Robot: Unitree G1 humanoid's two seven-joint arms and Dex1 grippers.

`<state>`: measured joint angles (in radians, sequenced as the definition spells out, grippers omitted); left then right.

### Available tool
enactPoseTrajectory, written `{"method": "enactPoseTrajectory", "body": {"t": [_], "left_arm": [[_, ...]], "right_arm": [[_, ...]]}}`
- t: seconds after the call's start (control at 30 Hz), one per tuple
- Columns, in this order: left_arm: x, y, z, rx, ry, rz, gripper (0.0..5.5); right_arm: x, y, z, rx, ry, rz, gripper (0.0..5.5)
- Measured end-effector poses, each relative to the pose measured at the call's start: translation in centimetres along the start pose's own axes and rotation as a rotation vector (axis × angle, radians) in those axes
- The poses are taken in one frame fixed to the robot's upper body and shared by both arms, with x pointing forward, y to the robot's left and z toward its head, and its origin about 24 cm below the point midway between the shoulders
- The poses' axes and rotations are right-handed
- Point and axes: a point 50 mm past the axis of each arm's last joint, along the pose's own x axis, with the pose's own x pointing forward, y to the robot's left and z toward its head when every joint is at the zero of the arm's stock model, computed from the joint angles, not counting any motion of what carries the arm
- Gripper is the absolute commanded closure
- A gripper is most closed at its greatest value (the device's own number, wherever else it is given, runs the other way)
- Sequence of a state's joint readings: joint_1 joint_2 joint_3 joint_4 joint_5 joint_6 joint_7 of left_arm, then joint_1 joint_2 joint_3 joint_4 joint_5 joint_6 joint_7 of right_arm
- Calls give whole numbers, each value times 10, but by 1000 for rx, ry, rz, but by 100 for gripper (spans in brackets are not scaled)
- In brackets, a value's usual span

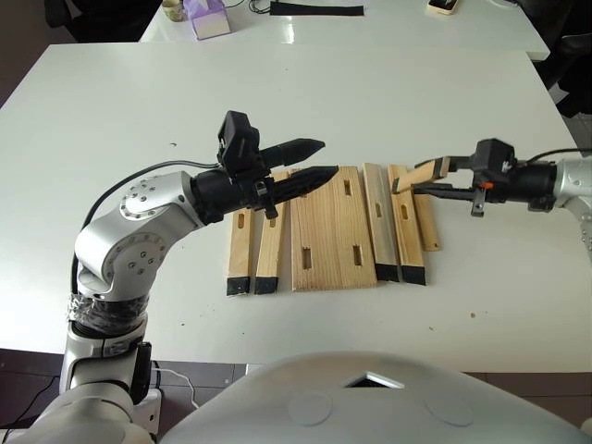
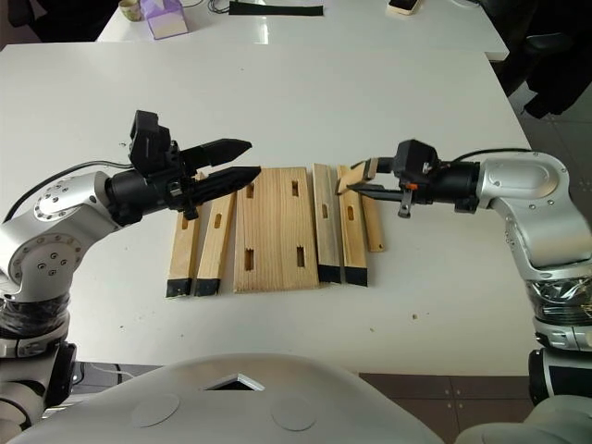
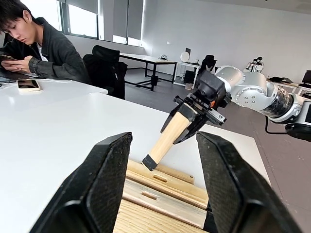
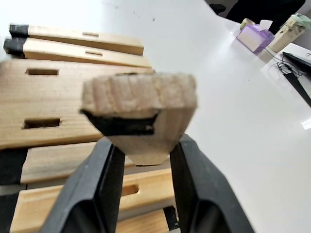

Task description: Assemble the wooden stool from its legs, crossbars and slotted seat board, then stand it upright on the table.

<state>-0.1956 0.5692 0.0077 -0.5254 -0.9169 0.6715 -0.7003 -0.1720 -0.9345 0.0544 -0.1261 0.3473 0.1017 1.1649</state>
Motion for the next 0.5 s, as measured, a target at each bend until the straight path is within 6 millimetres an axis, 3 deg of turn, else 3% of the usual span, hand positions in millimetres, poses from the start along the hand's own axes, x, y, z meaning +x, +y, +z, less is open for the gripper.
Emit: {"method": "enactPoseTrajectory", "body": {"t": [0.5], "left_arm": [[-1,-2,-4,8,8,15,305]], "right_arm": [[-5,16,-22,-31,55,95,421]]}}
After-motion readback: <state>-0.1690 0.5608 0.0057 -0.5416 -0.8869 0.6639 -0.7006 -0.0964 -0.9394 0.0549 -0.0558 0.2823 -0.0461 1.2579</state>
